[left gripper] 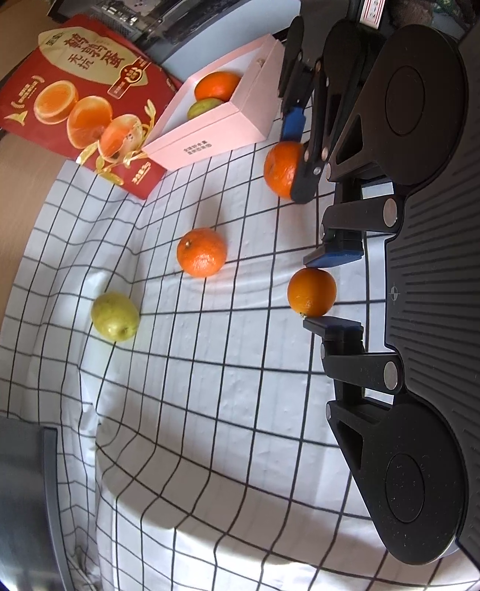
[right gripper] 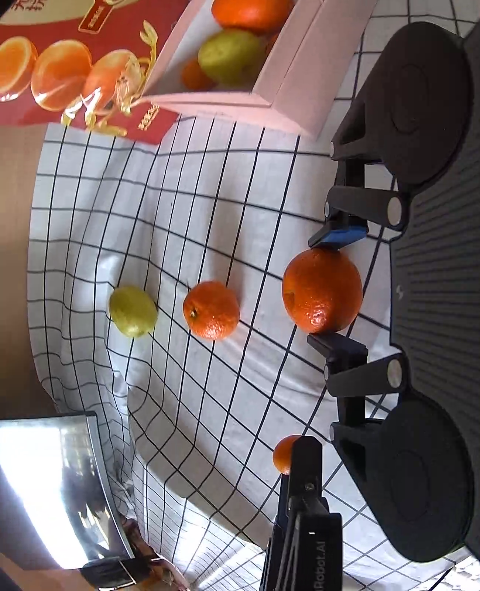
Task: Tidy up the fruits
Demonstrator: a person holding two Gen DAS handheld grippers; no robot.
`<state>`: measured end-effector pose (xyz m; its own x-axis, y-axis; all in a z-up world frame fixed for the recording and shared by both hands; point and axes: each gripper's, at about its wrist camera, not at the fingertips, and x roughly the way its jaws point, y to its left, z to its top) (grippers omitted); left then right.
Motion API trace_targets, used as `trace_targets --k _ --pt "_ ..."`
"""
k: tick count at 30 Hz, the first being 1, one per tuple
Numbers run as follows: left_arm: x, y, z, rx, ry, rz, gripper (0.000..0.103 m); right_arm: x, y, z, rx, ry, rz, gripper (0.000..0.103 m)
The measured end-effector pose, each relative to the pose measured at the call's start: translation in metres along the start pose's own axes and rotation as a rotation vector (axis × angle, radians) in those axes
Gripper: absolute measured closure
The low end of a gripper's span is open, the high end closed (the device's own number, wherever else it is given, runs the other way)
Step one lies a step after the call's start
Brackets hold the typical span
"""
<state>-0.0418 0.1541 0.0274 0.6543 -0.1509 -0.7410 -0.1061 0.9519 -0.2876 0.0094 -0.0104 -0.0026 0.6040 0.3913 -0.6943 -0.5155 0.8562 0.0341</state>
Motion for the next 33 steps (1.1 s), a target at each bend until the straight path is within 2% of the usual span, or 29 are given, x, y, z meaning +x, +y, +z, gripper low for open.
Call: trace_targets --k 9,15,16,18,21,26,30,33 --pt "0.017 -0.037 0.002 0.085 0.018 -0.058 0.07 -0.043 -0.033 -0.03 0.009 0.0 -0.053 0.055" --pt "0.029 -0.066 -0.006 0.174 0.043 -0.076 0.07 -0.059 -0.061 -0.052 0.09 0.032 -0.124 0.055" --pt "0.03 -0.068 -0.008 0.18 0.049 -0.075 0.07 -0.062 -0.066 -0.057 0.108 0.029 -0.13 0.053" --pt "0.034 -0.071 -0.011 0.187 0.063 -0.073 0.07 -0.066 -0.071 -0.064 0.132 0.025 -0.151 0.041" --pt "0.034 -0.073 -0.014 0.194 0.068 -0.065 0.07 -0.072 -0.075 -0.072 0.151 0.015 -0.176 0.029" --pt "0.033 -0.074 -0.016 0.202 0.065 -0.052 0.07 -0.074 -0.072 -0.085 0.175 0.018 -0.171 0.025" --pt "0.035 -0.077 -0.017 0.216 0.062 -0.035 0.07 -0.073 -0.059 -0.092 0.125 -0.004 -0.219 0.023" --pt "0.036 -0.079 -0.016 0.22 0.061 -0.024 0.069 -0.074 -0.06 -0.095 0.146 -0.015 -0.221 0.021"
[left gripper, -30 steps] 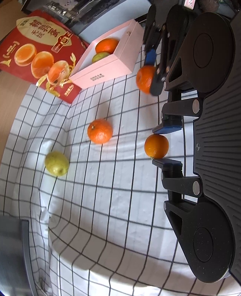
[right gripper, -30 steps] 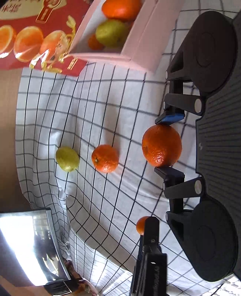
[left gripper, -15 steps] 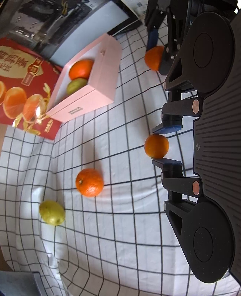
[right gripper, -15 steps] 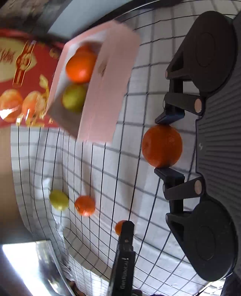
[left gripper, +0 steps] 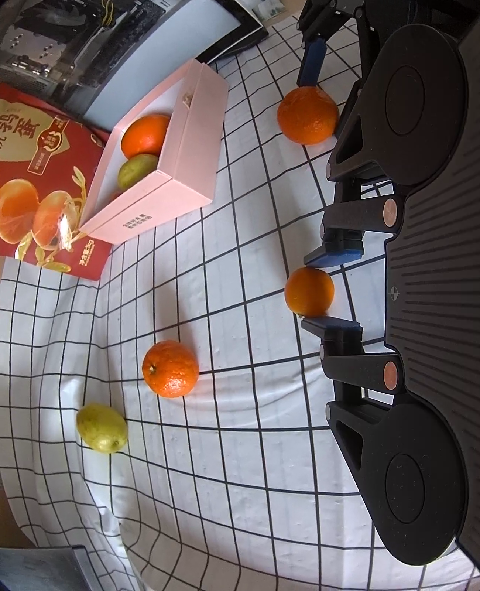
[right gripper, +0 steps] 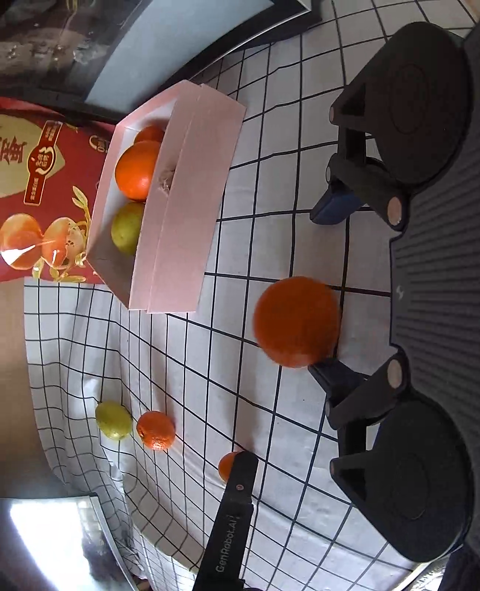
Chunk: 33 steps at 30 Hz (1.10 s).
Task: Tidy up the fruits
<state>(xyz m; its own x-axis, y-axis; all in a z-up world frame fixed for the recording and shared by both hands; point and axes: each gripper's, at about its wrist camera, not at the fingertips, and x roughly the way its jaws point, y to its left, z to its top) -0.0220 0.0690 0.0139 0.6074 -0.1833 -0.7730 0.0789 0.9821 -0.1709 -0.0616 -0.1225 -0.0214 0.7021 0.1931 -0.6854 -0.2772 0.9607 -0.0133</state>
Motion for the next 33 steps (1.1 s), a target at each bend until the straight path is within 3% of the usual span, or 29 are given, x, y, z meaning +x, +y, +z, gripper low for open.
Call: trace_targets --k 10,19,23,27,30,33 --pt "0.0 0.001 -0.001 -0.009 -0.003 -0.001 0.069 -0.001 -0.008 -0.001 0.002 0.008 -0.01 0.018" --pt "0.004 0.005 0.003 -0.027 -0.018 -0.057 0.065 -0.001 -0.016 -0.004 0.029 -0.003 -0.033 0.016" --pt "0.004 0.001 0.002 -0.012 -0.022 -0.045 0.065 -0.001 -0.016 -0.009 0.047 -0.02 -0.043 0.01" --pt "0.003 -0.007 -0.005 0.065 -0.039 -0.015 0.065 -0.001 -0.016 -0.013 0.063 -0.02 -0.053 0.0" --pt "0.002 -0.01 -0.009 0.091 -0.057 -0.002 0.065 -0.001 -0.016 -0.013 0.07 -0.016 -0.057 0.0" --pt "0.001 -0.006 -0.009 0.051 -0.065 0.004 0.069 -0.001 -0.016 -0.011 0.067 -0.004 -0.058 0.0"
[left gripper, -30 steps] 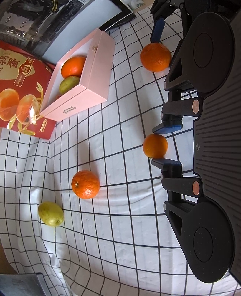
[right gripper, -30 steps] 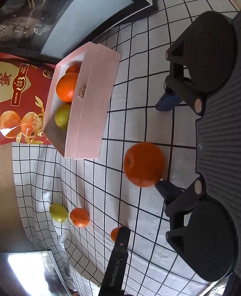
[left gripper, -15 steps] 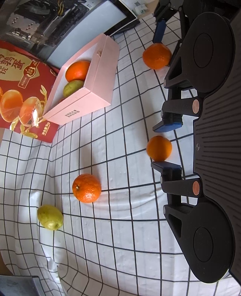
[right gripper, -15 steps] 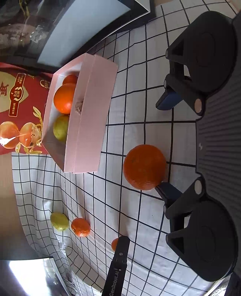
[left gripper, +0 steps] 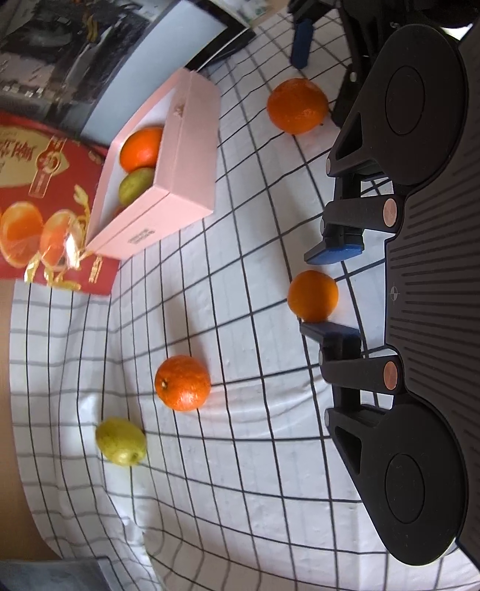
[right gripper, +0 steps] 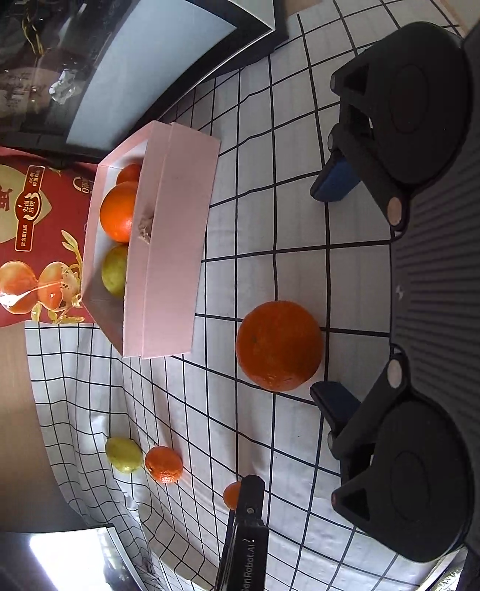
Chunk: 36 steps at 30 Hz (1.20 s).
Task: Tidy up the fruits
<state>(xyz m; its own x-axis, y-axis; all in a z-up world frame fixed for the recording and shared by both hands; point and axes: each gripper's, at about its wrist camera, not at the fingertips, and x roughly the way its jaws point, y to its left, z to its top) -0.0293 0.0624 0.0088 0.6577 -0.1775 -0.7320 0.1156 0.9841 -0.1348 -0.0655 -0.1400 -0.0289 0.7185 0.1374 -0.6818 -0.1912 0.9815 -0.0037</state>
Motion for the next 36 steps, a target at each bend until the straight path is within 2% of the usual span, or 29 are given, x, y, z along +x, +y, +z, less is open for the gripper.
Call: trace_targets --k 4,6,10,13,17,21,25,28,30,32,34,36 --pt "-0.005 0.008 0.001 -0.072 0.028 -0.04 0.07 0.002 0.001 0.006 -0.009 0.032 0.014 0.001" --pt "-0.011 0.011 -0.002 -0.082 0.024 -0.043 0.07 0.001 0.002 0.019 -0.021 0.052 0.068 0.013" --pt "-0.03 0.024 -0.012 -0.109 0.008 -0.026 0.07 -0.01 0.017 0.051 -0.057 -0.048 0.097 0.013" --pt "-0.042 0.04 -0.019 -0.159 0.005 0.002 0.07 -0.005 0.043 0.08 -0.112 -0.077 0.14 0.013" --pt "-0.053 0.061 -0.026 -0.236 -0.003 0.033 0.07 0.023 0.09 0.111 -0.186 -0.052 0.215 0.013" --pt "-0.062 0.073 -0.031 -0.271 -0.016 0.049 0.07 0.066 0.141 0.131 -0.242 0.003 0.245 0.013" --pt "-0.069 0.08 -0.038 -0.297 -0.025 0.055 0.07 0.099 0.163 0.146 -0.189 0.064 0.237 0.015" --pt "-0.071 0.084 -0.043 -0.309 -0.021 0.054 0.07 0.118 0.168 0.155 -0.142 0.111 0.234 0.026" --pt "-0.071 0.085 -0.046 -0.309 -0.014 0.052 0.07 0.123 0.173 0.155 -0.18 0.125 0.223 0.05" --pt "-0.071 0.085 -0.047 -0.309 -0.007 0.048 0.07 0.116 0.18 0.151 -0.262 0.112 0.205 0.057" --pt "-0.07 0.082 -0.046 -0.305 -0.001 0.041 0.07 0.099 0.182 0.146 -0.323 0.086 0.191 0.057" --pt "-0.067 0.078 -0.044 -0.289 0.0 0.028 0.07 0.079 0.175 0.142 -0.33 0.062 0.227 0.057"
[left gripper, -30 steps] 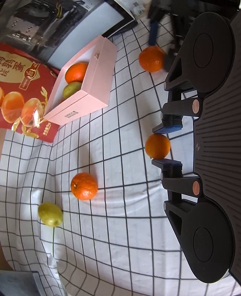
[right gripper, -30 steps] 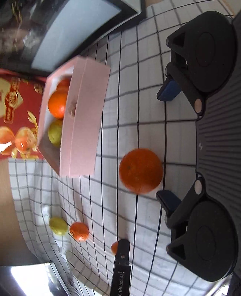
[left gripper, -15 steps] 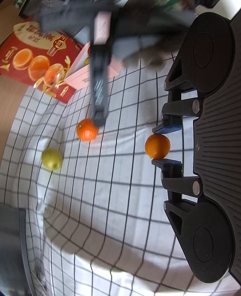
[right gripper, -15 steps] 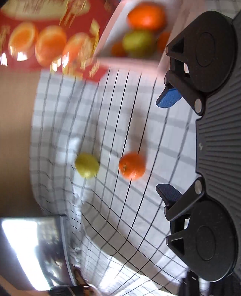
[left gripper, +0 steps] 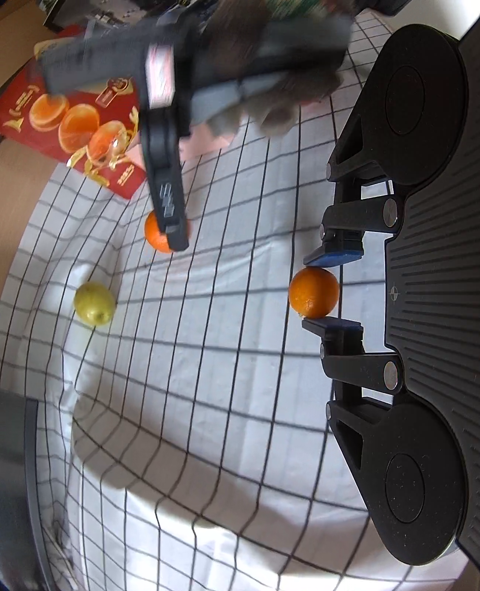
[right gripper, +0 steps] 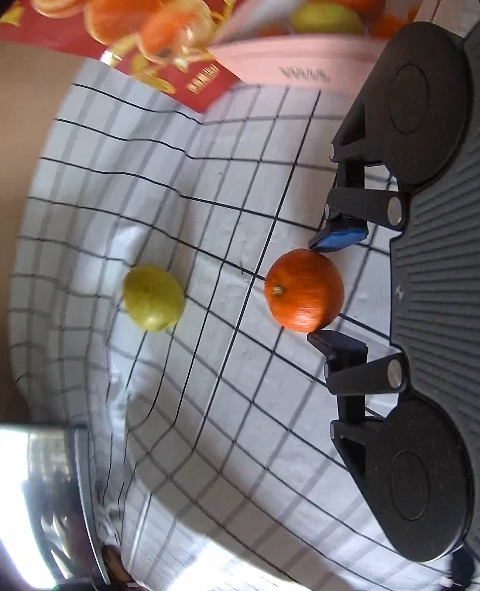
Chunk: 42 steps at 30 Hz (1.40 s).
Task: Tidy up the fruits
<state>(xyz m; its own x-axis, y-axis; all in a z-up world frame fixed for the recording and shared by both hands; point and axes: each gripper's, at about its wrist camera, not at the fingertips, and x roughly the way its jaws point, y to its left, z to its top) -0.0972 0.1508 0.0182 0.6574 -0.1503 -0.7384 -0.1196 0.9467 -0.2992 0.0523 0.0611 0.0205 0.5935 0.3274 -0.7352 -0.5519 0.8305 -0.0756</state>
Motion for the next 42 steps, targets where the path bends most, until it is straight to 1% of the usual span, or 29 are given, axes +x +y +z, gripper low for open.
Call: trace_targets --k 2,3,4,5,8,10,13,14,16,18,19,20,21,22,23,24,27,30,32,34,35,36,37,38,40,42 --pt "0.004 -0.008 0.001 0.026 0.01 -0.015 0.07 -0.025 -0.007 -0.01 0.013 -0.024 0.034 0.059" --pt "0.007 -0.014 0.002 0.044 0.017 -0.026 0.07 -0.037 -0.012 -0.016 0.018 -0.039 0.034 0.061" --pt "0.01 -0.02 0.003 0.062 0.023 -0.039 0.07 -0.049 -0.017 -0.023 0.021 -0.054 0.022 0.067" --pt "0.012 -0.026 0.003 0.081 0.029 -0.052 0.07 -0.059 -0.023 -0.029 0.022 -0.063 0.004 0.077" --pt "0.021 -0.048 0.004 0.143 0.051 -0.098 0.07 -0.091 -0.052 -0.051 0.065 -0.083 -0.038 0.077" --pt "0.03 -0.061 0.005 0.164 0.07 -0.118 0.07 -0.105 -0.074 -0.066 0.105 -0.086 -0.072 0.077" --pt "0.039 -0.074 0.009 0.182 0.063 -0.104 0.07 -0.117 -0.103 -0.09 0.165 -0.072 -0.131 0.077" --pt "0.041 -0.077 0.01 0.181 0.055 -0.096 0.07 -0.12 -0.109 -0.097 0.19 -0.071 -0.132 0.077" --pt "0.042 -0.08 0.013 0.183 0.047 -0.092 0.07 -0.128 -0.115 -0.108 0.217 -0.09 -0.1 0.077" --pt "0.042 -0.08 0.013 0.185 0.046 -0.083 0.07 -0.13 -0.109 -0.116 0.223 -0.109 -0.068 0.075" --pt "0.041 -0.079 0.013 0.184 0.042 -0.076 0.07 -0.129 -0.104 -0.117 0.219 -0.114 -0.052 0.074" --pt "0.04 -0.076 0.013 0.181 0.041 -0.067 0.07 -0.125 -0.097 -0.117 0.21 -0.116 -0.04 0.067" --pt "0.039 -0.073 0.013 0.175 0.042 -0.058 0.07 -0.12 -0.09 -0.115 0.198 -0.118 -0.033 0.058" --pt "0.037 -0.07 0.012 0.169 0.043 -0.05 0.07 -0.115 -0.083 -0.111 0.185 -0.121 -0.033 0.053" --pt "0.035 -0.066 0.011 0.16 0.044 -0.043 0.07 -0.11 -0.077 -0.106 0.174 -0.127 -0.038 0.045" --pt "0.033 -0.062 0.01 0.153 0.043 -0.038 0.07 -0.105 -0.071 -0.099 0.164 -0.136 -0.043 0.041" --pt "0.023 -0.049 0.008 0.126 0.036 -0.027 0.07 -0.083 -0.058 -0.071 0.144 -0.151 -0.053 0.035" --pt "0.014 -0.036 0.008 0.098 0.018 -0.022 0.07 -0.053 -0.051 -0.04 0.15 -0.131 -0.018 0.035" --pt "0.008 -0.028 0.007 0.071 0.007 -0.01 0.07 -0.029 -0.046 -0.025 0.142 -0.099 0.008 0.035" --pt "0.002 -0.021 0.005 0.048 -0.005 -0.006 0.07 -0.007 -0.039 -0.018 0.131 -0.05 0.003 0.036" --pt "0.0 -0.017 0.004 0.038 -0.01 -0.002 0.07 0.003 -0.036 -0.017 0.118 -0.023 0.007 0.037" --pt "-0.001 -0.014 0.003 0.027 -0.011 0.003 0.07 0.011 -0.032 -0.017 0.108 0.006 0.008 0.043" --pt "-0.001 -0.011 0.003 0.016 -0.008 0.009 0.07 0.014 -0.03 -0.02 0.103 0.022 0.002 0.045" --pt "0.0 -0.008 0.002 0.007 -0.004 0.014 0.07 0.016 -0.028 -0.023 0.098 0.025 -0.013 0.048" --pt "0.001 -0.006 0.002 -0.001 0.002 0.018 0.07 0.014 -0.026 -0.029 0.083 0.008 -0.024 0.05" --pt "0.004 -0.008 0.003 0.001 0.005 0.013 0.07 0.01 -0.026 -0.033 0.075 0.002 -0.032 0.055"
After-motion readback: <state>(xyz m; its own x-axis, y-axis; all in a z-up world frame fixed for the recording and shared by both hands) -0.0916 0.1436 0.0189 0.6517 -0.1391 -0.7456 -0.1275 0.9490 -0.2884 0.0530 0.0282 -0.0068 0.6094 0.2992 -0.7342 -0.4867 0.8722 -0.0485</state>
